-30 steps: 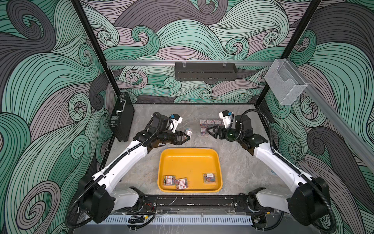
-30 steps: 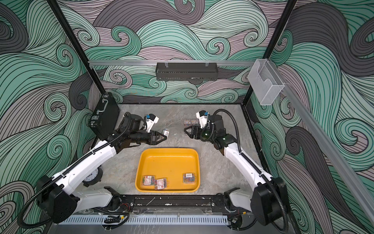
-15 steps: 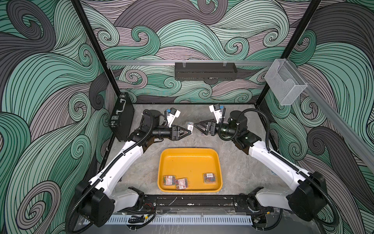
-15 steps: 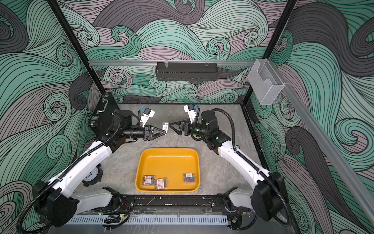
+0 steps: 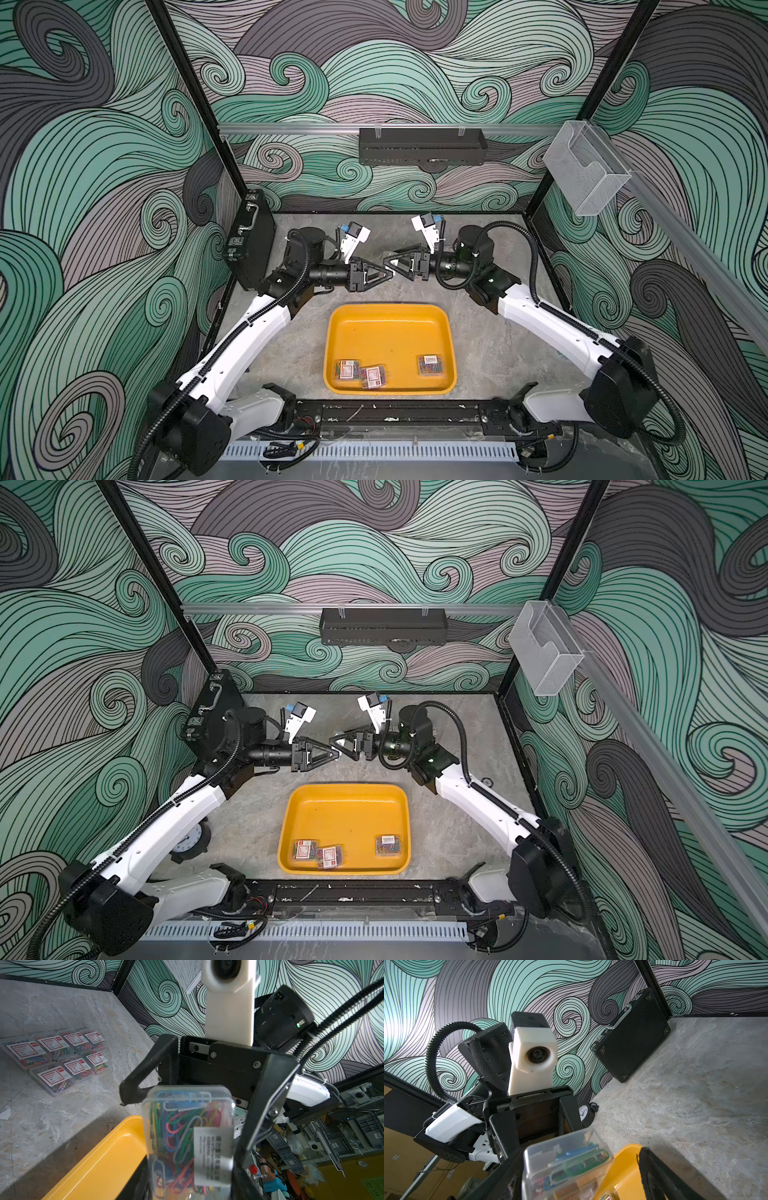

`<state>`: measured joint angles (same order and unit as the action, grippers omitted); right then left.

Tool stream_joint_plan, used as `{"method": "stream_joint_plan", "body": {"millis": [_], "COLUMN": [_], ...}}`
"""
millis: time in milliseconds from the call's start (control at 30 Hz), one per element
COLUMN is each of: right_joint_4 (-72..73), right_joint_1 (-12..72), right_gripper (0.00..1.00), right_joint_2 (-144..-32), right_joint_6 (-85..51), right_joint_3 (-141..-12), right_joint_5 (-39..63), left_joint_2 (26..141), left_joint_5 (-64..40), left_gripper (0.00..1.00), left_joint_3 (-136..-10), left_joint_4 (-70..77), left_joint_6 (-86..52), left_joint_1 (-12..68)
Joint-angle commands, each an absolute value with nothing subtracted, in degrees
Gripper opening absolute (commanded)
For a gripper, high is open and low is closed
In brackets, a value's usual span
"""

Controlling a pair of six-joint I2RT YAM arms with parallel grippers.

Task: Take the paper clips out of the storage box
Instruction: Pick up the boxed paper clips from the storage box.

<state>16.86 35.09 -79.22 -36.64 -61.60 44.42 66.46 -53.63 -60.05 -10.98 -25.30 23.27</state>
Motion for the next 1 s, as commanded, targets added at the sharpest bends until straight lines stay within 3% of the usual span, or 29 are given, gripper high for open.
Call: {"method": "stream_joint_plan", "body": {"millis": [0, 433, 567, 833, 967], "right_joint_4": [24.24, 32.70, 31.80, 22.55, 11.19], "right_joint_1": [35.40, 35.37, 35.35, 35.42, 35.39], "right_gripper": [0.82, 0.55, 0.51, 0.48, 0.48], "right_joint_2": [-79.83, -81.84, -81.92, -81.62, -81.53], "right_joint_6": [-40.26, -45.79, -45.55, -40.93, -35.25], "right_joint_3": [-62.07, -61.43, -61.81, -63.48, -65.28], "right_joint_5": [48.09, 51.06, 50.91, 47.25, 41.50], "left_joint_2": [64.97, 65.30, 65.22, 63.75, 62.51], "left_joint_5": [-56.22, -56.38, -55.99, -52.76, -41.28], "left_gripper": [0.46, 0.46, 0.47, 0.62, 0.68], "left_joint_3": [-60.12, -59.68, -59.56, -59.57, -61.18], "left_joint_4": [-8.13, -6.64, -7.03, -11.14, -22.10], "left_joint_6": [-25.65, -25.84, -25.75, -23.60, -19.84], "left_joint_1": [22.85, 22.83, 22.81, 22.80, 22.98]}}
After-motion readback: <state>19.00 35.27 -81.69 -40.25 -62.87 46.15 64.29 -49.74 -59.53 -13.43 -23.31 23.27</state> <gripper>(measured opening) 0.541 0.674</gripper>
